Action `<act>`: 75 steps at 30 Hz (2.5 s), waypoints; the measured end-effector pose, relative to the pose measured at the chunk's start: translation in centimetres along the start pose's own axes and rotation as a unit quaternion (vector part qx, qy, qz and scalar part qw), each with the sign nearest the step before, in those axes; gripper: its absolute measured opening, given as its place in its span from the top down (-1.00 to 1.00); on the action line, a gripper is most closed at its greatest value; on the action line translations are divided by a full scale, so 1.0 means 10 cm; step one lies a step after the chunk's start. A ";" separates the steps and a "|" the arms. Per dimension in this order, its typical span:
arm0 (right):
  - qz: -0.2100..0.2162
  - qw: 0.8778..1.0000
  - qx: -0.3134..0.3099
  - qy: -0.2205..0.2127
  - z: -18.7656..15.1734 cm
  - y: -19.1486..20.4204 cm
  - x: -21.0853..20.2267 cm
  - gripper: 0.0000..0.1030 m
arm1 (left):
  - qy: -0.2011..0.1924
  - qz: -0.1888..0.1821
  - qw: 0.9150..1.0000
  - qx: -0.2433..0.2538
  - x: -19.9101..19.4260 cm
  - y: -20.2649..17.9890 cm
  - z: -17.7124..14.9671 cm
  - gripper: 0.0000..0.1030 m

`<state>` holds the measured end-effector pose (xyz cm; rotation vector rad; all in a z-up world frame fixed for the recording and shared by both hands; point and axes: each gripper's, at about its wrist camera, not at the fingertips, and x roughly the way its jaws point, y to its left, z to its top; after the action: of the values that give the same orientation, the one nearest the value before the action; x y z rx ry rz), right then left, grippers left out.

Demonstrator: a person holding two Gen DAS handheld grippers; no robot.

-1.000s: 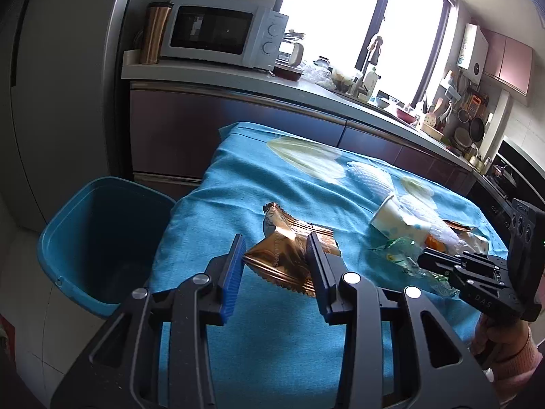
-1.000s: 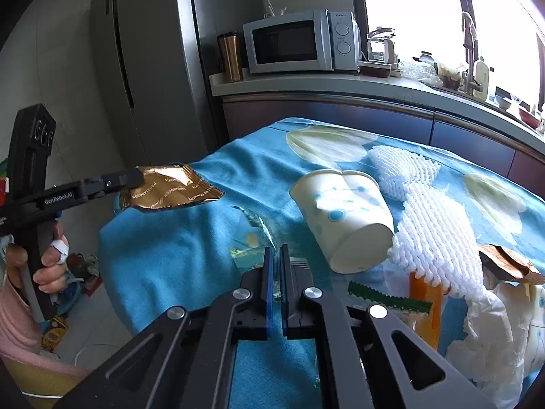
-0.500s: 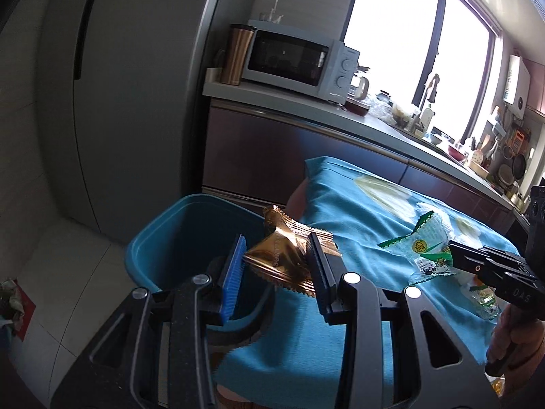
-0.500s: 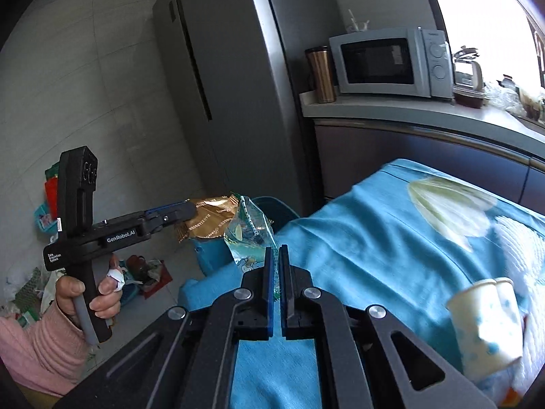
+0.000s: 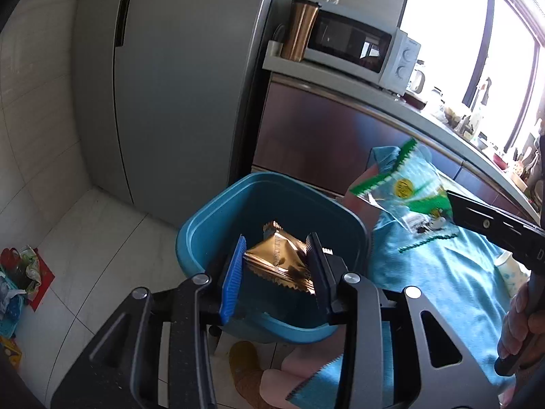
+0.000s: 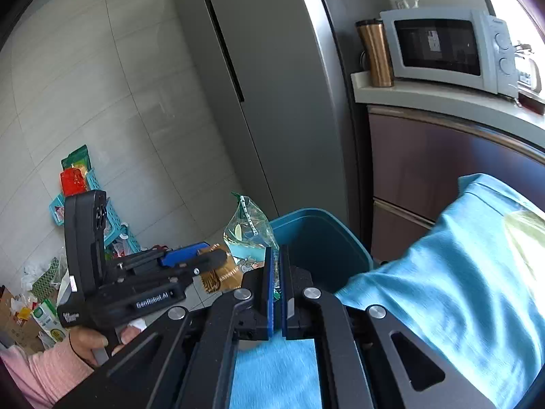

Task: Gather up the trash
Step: 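Carry the gold wrapper with the left tool into the teal bin and release, then grasp the clear snack bag with the left tool while the right tool grasps the orange peel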

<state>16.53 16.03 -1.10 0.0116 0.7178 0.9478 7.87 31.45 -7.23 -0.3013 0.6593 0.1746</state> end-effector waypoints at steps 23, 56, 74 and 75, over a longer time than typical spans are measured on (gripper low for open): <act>-0.033 0.995 0.063 0.074 0.00 -0.28 0.60 0.49 | 0.010 0.008 1.000 0.000 0.20 -0.03 -0.14 0.22; -0.230 0.958 0.154 -0.070 -1.43 -1.05 -2.50 0.15 | 0.070 -0.288 0.934 0.200 -0.31 -2.63 -0.81 -0.24; -0.190 0.951 0.235 -0.067 -2.01 -1.17 -2.63 0.06 | 0.127 -0.315 0.921 0.192 0.00 -3.14 -0.77 -0.30; -0.190 0.951 0.235 -0.068 -2.01 -1.17 -2.64 0.06 | 0.129 -0.317 0.919 0.194 -0.01 -3.14 -0.79 -0.30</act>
<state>3.97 -16.53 -5.61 0.3448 0.7700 0.3878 11.26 -0.74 -6.21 -0.1426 0.8069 -0.6239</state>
